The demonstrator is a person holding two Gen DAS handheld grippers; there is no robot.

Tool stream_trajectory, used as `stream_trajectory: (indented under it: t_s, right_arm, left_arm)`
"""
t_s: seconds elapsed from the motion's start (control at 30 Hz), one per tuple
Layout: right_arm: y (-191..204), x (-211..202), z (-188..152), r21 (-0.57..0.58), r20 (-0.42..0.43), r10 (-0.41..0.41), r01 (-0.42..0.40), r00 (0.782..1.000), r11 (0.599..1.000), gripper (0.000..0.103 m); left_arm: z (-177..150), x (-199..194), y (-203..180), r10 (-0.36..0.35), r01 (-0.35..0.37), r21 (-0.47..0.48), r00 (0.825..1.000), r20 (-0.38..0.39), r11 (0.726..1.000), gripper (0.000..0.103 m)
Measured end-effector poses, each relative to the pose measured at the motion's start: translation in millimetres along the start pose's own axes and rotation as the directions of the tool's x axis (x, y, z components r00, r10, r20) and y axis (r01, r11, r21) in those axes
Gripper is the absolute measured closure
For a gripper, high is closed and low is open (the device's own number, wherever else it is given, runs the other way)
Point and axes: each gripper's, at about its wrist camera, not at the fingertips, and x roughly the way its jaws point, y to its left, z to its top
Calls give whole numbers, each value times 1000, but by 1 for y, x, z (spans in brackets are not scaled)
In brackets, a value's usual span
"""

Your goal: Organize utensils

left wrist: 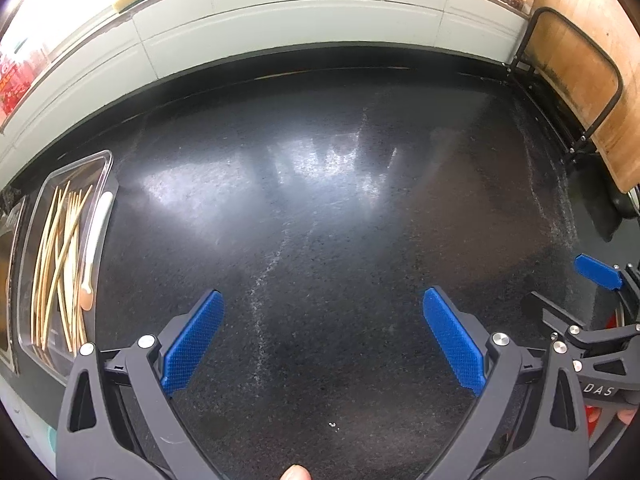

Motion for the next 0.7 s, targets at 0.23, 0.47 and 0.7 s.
stream_trajectory:
  t_s: [0.23, 0.47, 0.7]
  right_arm:
    - [24, 9, 3, -39, -22, 22, -23, 1000, 999, 6]
    - [64, 20, 11, -129, -45, 70, -75, 997, 989, 6]
    - [86, 23, 15, -171, -62, 95, -104, 994, 980, 6]
  left_arm:
    - [-8, -4, 18, 51, -52, -15, 999, -5, 999, 6]
    - [-21, -12, 53, 106, -108, -101, 994, -20, 989, 6]
    - [-26, -17, 64, 126, -129, -137, 992, -26, 982, 6]
